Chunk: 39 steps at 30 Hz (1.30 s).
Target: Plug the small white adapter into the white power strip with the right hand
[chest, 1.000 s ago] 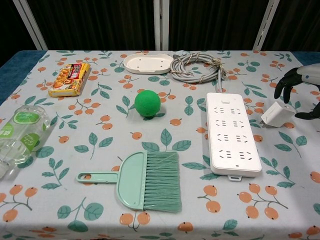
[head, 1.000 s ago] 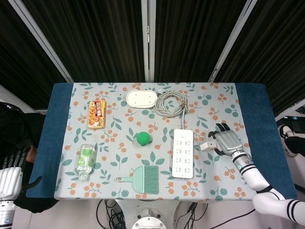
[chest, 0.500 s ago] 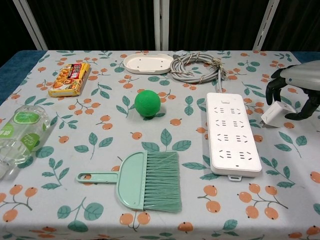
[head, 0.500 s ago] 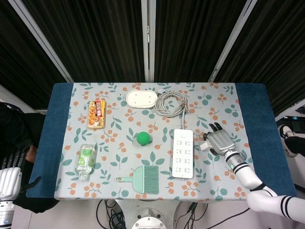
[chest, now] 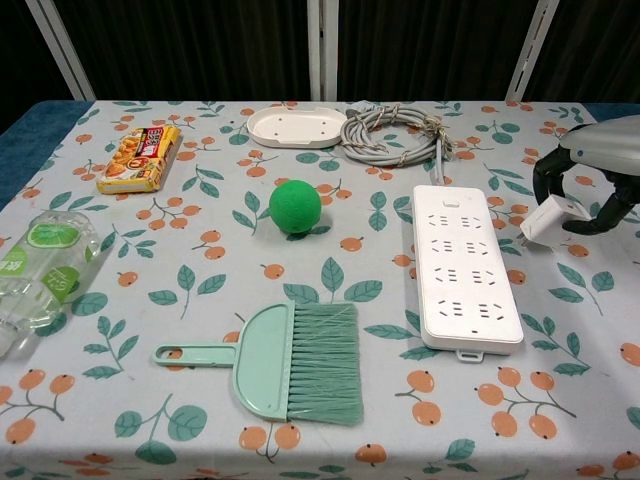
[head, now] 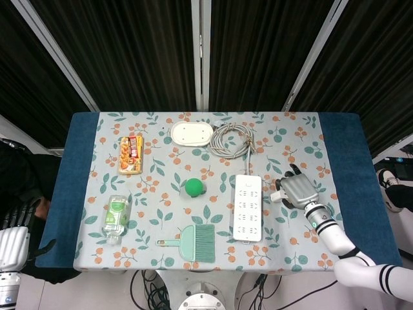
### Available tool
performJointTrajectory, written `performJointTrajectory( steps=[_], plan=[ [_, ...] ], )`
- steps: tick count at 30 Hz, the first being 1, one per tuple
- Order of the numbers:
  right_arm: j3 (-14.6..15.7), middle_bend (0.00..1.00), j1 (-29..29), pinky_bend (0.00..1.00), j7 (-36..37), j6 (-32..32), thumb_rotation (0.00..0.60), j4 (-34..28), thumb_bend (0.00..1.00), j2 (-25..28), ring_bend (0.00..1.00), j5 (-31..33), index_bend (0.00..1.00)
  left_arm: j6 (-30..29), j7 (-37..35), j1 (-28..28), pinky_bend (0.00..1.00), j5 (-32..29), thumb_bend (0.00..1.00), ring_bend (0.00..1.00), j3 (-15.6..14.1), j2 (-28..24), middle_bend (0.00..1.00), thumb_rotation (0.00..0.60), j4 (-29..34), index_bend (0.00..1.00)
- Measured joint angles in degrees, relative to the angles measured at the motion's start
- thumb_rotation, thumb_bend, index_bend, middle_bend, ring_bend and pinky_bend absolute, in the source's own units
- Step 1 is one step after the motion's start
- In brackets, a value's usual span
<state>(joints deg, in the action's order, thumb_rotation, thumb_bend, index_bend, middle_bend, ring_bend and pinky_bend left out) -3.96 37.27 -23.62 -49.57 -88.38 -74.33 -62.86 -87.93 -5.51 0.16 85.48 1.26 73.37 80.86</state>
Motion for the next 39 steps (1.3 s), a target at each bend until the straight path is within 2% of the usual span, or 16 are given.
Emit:
performJointTrajectory(
  steps=[7, 14, 20, 26, 32, 39],
  plan=[
    [-1.2, 0.66, 2.4, 0.00, -4.5, 0.7, 0.600, -9.3, 0.43, 6.3, 0.36, 3.2, 0.73, -0.3, 0.3, -0.1, 0.00, 0.4, 0.14, 0.00, 0.1, -0.2, 0.00, 0.600, 0.4, 0.04],
    [-1.7, 0.67, 9.8, 0.00, -18.1, 0.6, 0.600, -17.0, 0.44, 9.6, 0.36, 17.2, 0.74, -0.4, 0.3, -0.4, 0.00, 1.1, 0.14, 0.00, -0.1, -0.2, 0.00, 0.600, 0.5, 0.04],
    [-0.7, 0.67, 17.2, 0.00, -28.4, -2.9, 0.600, -19.2, 0.44, 7.0, 0.36, 30.8, 0.74, -0.4, -0.2, -0.4, 0.00, 1.2, 0.14, 0.00, -0.1, -0.1, 0.00, 0.600, 0.0, 0.04],
    [0.3, 0.67, 23.0, 0.00, -35.0, -8.7, 0.600, -20.3, 0.44, 2.3, 0.37, 40.5, 0.74, -0.4, -1.2, -0.3, 0.00, 1.2, 0.14, 0.00, -0.2, 0.3, 0.00, 0.600, -0.9, 0.04],
    [0.6, 0.67, 25.9, 0.00, -37.9, -13.7, 0.600, -21.5, 0.44, 0.0, 0.37, 46.3, 0.73, -0.4, -2.4, -0.3, 0.00, 1.2, 0.14, 0.00, -0.2, 0.8, 0.00, 0.600, -2.2, 0.04],
    [0.6, 0.66, 27.7, 0.00, -39.3, -16.5, 0.600, -21.0, 0.44, -2.3, 0.37, 50.3, 0.72, -0.4, -3.2, -0.5, 0.00, 1.5, 0.14, 0.00, -0.2, 1.2, 0.00, 0.600, -3.1, 0.04]
  ],
)
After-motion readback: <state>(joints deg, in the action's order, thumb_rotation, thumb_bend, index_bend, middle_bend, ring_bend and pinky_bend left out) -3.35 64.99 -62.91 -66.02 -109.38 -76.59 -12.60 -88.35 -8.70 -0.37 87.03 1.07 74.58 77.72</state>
